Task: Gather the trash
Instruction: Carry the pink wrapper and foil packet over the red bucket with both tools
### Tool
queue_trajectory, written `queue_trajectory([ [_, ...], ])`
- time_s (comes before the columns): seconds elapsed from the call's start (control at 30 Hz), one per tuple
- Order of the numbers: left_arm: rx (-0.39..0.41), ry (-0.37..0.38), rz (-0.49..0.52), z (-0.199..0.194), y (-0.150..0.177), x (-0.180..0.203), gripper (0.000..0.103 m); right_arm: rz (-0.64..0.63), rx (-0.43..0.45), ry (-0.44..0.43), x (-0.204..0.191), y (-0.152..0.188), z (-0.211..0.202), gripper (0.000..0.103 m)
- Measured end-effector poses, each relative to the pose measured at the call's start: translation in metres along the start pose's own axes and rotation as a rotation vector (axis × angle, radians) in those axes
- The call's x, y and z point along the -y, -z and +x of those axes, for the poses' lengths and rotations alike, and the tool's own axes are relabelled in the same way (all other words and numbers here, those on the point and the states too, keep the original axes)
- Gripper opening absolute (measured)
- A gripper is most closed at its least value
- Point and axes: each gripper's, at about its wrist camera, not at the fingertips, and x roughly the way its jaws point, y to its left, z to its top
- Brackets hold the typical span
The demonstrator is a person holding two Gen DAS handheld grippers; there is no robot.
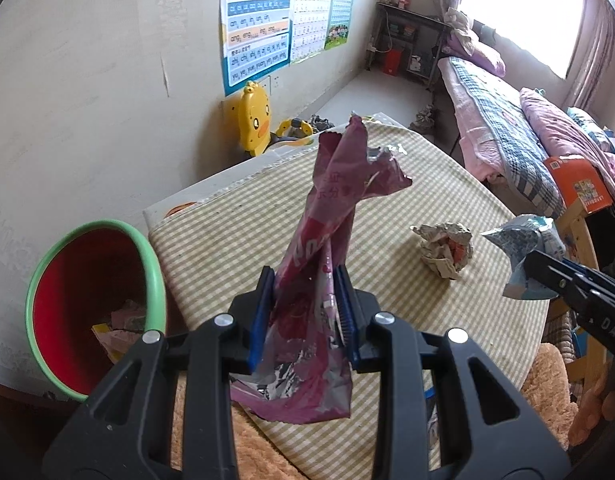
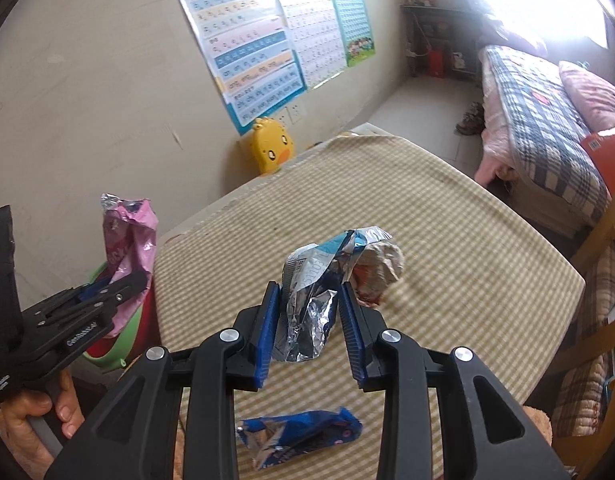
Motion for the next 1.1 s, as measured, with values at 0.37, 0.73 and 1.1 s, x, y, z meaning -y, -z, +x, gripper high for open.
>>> queue_trajectory([
  [0.37, 0.014, -0.029, -0.048, -0.006, 0.005, -0.028, 0.029, -0.065, -0.014, -0.044, -0.036, -0.004, 0.005, 0.031],
  [0.73, 0.009, -0.058, -0.096, -0.005, 0.009, -0.057, 0.030, -0.126, -0.036, -0.078, -0.067, -0.005, 0.013, 0.031],
  [1.1, 0.005, -0.075, -0.135, -0.004, 0.014, -0.077, 0.030, -0.173, -0.058, -0.116, -0.094, -0.003, 0.020, 0.030],
])
